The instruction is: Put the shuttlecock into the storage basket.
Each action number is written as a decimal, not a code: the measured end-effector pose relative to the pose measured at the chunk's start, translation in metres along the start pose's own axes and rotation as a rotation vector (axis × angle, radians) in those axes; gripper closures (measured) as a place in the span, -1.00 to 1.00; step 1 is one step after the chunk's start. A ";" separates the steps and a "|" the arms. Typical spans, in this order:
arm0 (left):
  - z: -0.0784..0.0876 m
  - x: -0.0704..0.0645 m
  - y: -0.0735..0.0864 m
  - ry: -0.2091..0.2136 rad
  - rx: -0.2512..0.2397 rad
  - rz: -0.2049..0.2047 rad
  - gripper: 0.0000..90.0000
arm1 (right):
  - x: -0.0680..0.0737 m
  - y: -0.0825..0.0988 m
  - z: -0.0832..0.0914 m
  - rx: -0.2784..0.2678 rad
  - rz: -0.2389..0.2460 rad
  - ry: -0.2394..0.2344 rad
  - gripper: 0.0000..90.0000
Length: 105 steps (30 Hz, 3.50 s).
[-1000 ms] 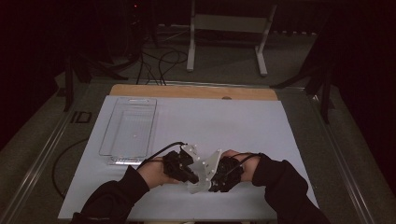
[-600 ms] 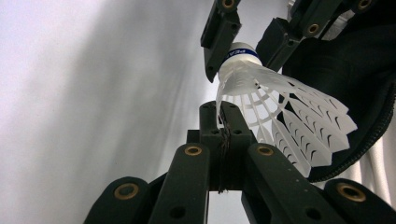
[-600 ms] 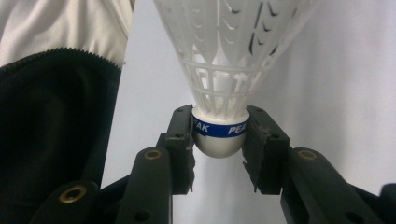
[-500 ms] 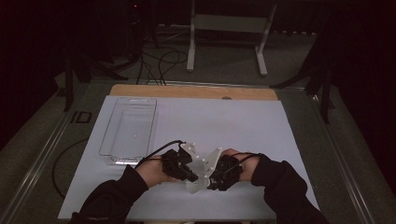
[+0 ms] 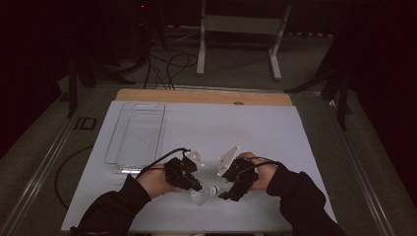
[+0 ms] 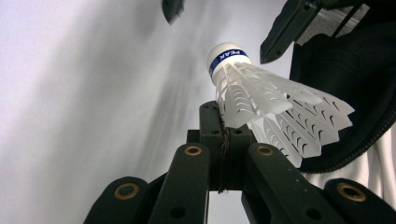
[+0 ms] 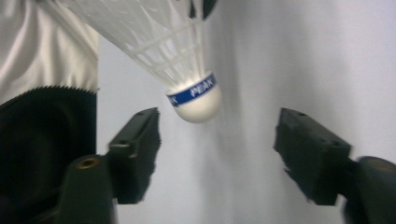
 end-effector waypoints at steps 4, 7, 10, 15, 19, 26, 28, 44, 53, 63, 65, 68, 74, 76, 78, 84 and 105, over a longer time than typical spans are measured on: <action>0.004 0.002 0.005 -0.011 0.007 0.009 1.00 | -0.002 0.000 -0.001 -0.026 -0.031 0.003 -0.53; 0.007 0.003 0.009 -0.017 -0.002 0.020 1.00 | -0.005 0.003 0.001 -0.051 -0.074 -0.018 -0.71; 0.012 0.005 0.012 -0.026 -0.003 0.017 1.00 | -0.009 0.006 0.002 -0.064 -0.085 -0.002 -0.79; 0.021 0.008 0.016 -0.046 -0.019 0.034 1.00 | -0.017 0.014 0.003 -0.091 -0.127 0.041 -0.80; 0.027 0.012 0.019 -0.052 -0.030 0.052 1.00 | -0.021 0.023 0.003 -0.108 -0.143 0.059 -0.80; 0.037 0.018 0.021 -0.085 -0.077 0.072 1.00 | -0.023 0.040 0.003 -0.126 -0.149 0.103 -0.80; 0.039 0.020 0.021 -0.089 -0.088 0.078 1.00 | -0.024 0.045 0.002 -0.139 -0.152 0.115 -0.80; 0.066 0.031 0.025 -0.145 -0.138 0.108 1.00 | -0.022 0.077 -0.003 -0.278 -0.198 0.152 -0.80; 0.086 0.037 0.023 -0.186 -0.180 0.119 1.00 | -0.024 0.094 0.005 -0.372 -0.233 0.193 -0.80; 0.107 0.052 0.028 -0.252 -0.200 0.151 1.00 | -0.024 0.110 0.010 -0.415 -0.281 0.213 -0.80; 0.113 0.056 0.030 -0.269 -0.211 0.159 1.00 | -0.024 0.112 0.012 -0.426 -0.283 0.215 -0.80; 0.122 0.060 0.032 -0.291 -0.223 0.172 1.00 | -0.024 0.114 0.013 -0.431 -0.293 0.221 -0.80; 0.135 0.067 0.038 -0.325 -0.231 0.189 1.00 | -0.024 0.120 0.011 -0.429 -0.316 0.221 -0.80; 0.139 0.068 0.038 -0.335 -0.244 0.198 1.00 | -0.025 0.122 0.011 -0.430 -0.326 0.224 -0.80; 0.143 0.071 0.040 -0.352 -0.248 0.204 1.00 | -0.025 0.123 0.013 -0.440 -0.335 0.223 -0.80; 0.157 0.078 0.043 -0.400 -0.251 0.220 1.00 | -0.025 0.126 0.013 -0.444 -0.346 0.222 -0.80; 0.193 0.105 0.047 -0.599 -0.296 0.335 1.00 | -0.025 0.125 0.012 -0.446 -0.346 0.207 -0.80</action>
Point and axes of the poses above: each handheld gripper's, and its own axes: z roughly backward along the jaws, y roughly out of its underside, x roughly to its left, the point moved 10 cm from there along -z, roughly forward along the jaws, and after that the axes turned 5 degrees about -z, right-handed, at the moved point
